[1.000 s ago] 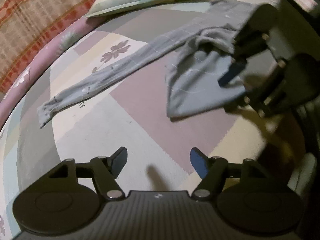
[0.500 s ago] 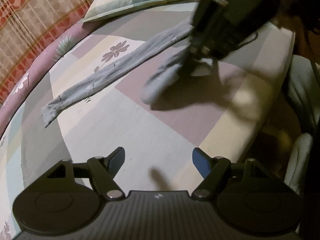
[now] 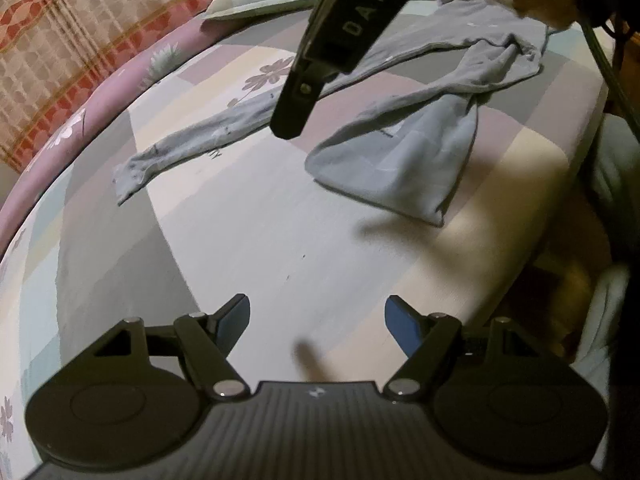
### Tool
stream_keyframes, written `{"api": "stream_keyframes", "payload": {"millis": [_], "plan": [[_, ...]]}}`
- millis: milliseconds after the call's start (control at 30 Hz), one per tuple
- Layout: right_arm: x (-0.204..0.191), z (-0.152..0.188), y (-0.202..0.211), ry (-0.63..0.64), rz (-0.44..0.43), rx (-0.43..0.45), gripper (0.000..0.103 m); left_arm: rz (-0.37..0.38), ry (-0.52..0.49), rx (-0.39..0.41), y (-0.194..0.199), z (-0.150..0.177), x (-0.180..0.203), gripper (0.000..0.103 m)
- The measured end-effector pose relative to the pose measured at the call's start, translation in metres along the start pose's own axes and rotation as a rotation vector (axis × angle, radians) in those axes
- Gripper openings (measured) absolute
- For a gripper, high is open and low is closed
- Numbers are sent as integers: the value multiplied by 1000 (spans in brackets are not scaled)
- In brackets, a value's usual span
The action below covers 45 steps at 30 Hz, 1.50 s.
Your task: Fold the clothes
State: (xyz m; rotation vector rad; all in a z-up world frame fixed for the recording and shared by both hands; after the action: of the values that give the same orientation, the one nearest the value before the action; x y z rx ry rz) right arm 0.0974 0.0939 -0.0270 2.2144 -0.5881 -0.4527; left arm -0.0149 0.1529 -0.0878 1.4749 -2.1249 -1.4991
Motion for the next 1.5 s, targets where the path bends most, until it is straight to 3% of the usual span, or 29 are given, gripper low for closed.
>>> {"api": "stream_keyframes", "payload": {"millis": [67, 167, 233, 300, 400, 500, 600, 833, 1367, 1500], "plan": [[0, 6, -5, 18, 24, -22, 2, -1, 5, -3, 0, 3, 0, 75], [4, 23, -18, 25, 79, -80, 14, -2, 8, -10, -1, 6, 0, 75], [8, 35, -29, 12, 104, -126, 28, -4, 10, -12, -1, 7, 1, 75], [9, 47, -37, 1, 120, -160, 32, -1, 17, -14, -1, 8, 3, 75], [9, 63, -49, -19, 161, -197, 32, 1, 21, -20, -1, 8, 5, 76], [11, 72, -52, 9, 200, -178, 33, 0, 20, -29, -1, 9, 7, 76], [19, 73, -37, 2, 207, -152, 3, 2, 18, -35, -1, 7, 10, 76], [56, 80, 9, -72, 261, -89, 3, 14, -11, -37, -3, -3, 17, 76], [172, 147, 82, -404, 430, -32, 5, 67, -58, 7, -12, -56, 37, 76], [184, 167, 96, -465, 439, -17, 18, 79, -20, 16, -19, -70, 38, 77]]}}
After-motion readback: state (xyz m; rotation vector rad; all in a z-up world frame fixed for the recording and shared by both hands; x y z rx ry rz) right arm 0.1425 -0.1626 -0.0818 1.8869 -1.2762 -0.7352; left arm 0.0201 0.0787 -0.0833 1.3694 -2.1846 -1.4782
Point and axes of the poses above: each gripper's, at about its wrist camera, not at the fingertips, and y roughly against the way its jaws point, x to its right, z to its underside, the point moved 4 cm from there along -y, roughly the way its jaws point, and after that the axes turned 7 degrees about -y, right-handed, at the moved point
